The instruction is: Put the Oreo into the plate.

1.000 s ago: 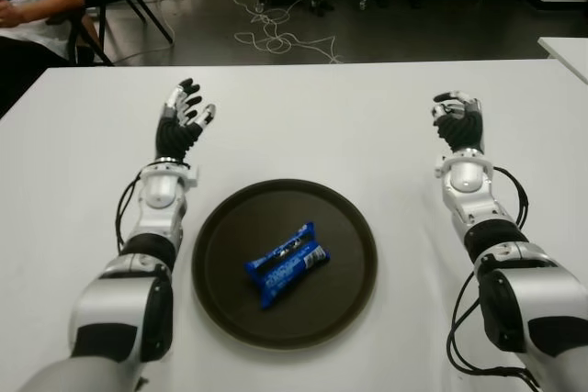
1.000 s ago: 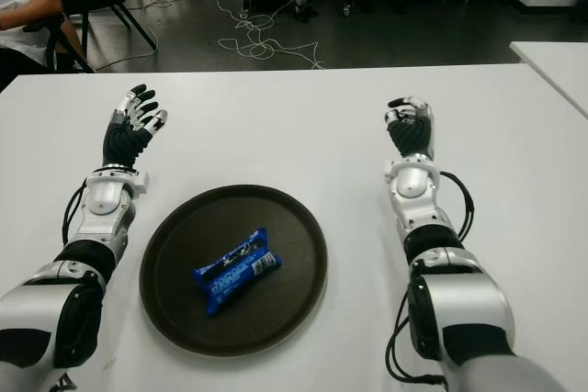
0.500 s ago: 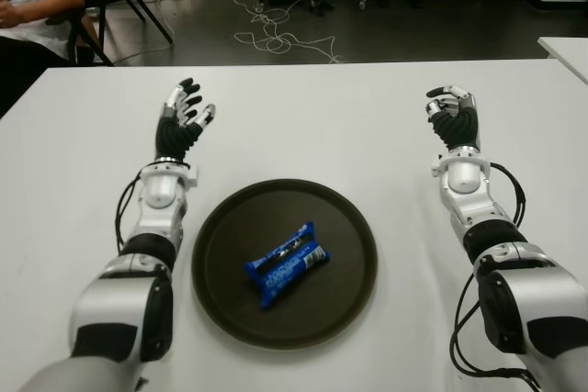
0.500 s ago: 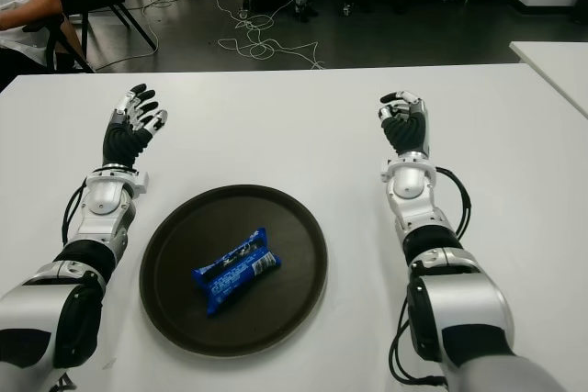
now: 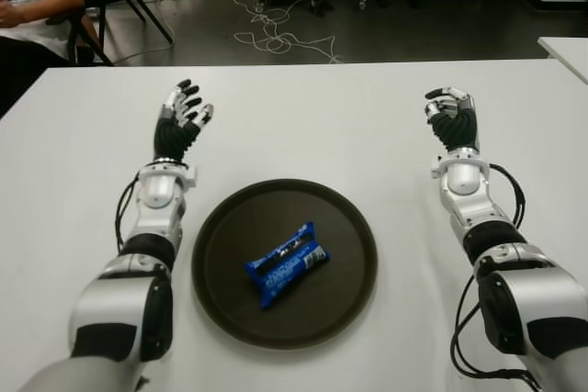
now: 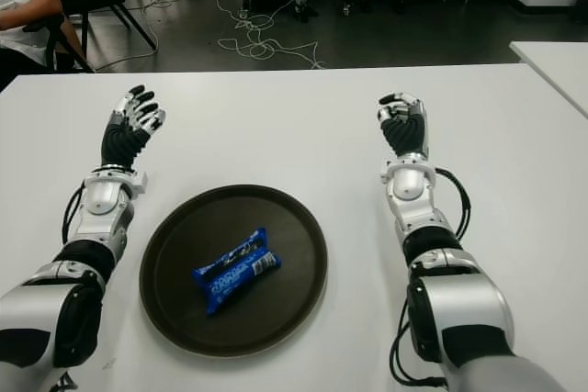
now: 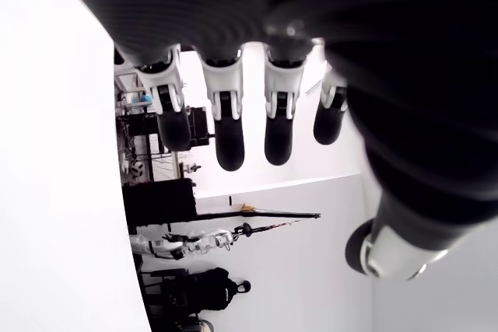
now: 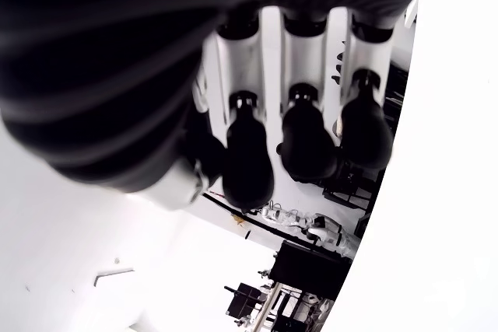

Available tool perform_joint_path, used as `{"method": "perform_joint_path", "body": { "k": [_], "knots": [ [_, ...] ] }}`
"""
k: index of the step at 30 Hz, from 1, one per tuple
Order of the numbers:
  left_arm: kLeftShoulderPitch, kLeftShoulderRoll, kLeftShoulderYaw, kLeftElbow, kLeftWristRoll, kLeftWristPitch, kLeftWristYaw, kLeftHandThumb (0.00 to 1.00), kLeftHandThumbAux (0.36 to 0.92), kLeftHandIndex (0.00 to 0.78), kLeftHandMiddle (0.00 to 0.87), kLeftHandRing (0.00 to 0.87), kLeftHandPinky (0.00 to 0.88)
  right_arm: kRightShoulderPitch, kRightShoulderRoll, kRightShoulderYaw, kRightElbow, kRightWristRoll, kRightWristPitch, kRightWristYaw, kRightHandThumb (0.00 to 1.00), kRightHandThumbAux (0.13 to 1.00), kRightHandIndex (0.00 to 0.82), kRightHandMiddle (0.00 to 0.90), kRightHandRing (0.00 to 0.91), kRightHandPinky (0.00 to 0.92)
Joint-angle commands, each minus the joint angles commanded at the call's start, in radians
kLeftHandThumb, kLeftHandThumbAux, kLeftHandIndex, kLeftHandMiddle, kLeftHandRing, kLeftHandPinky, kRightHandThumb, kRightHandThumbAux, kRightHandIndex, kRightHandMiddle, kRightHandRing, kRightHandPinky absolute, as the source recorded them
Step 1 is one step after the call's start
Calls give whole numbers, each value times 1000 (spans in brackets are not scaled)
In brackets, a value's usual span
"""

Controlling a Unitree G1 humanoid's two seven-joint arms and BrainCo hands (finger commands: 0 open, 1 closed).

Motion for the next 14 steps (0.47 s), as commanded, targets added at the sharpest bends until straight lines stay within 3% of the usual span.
{"method": "perform_joint_path", "body": {
  "k": [14],
  "knots": [
    [-1, -7, 7, -1, -8, 3, -4, 58, 681, 119, 161, 130, 124, 0, 1, 17, 9, -15, 3, -13, 705, 716, 440, 803, 807, 804]
  ]
}}
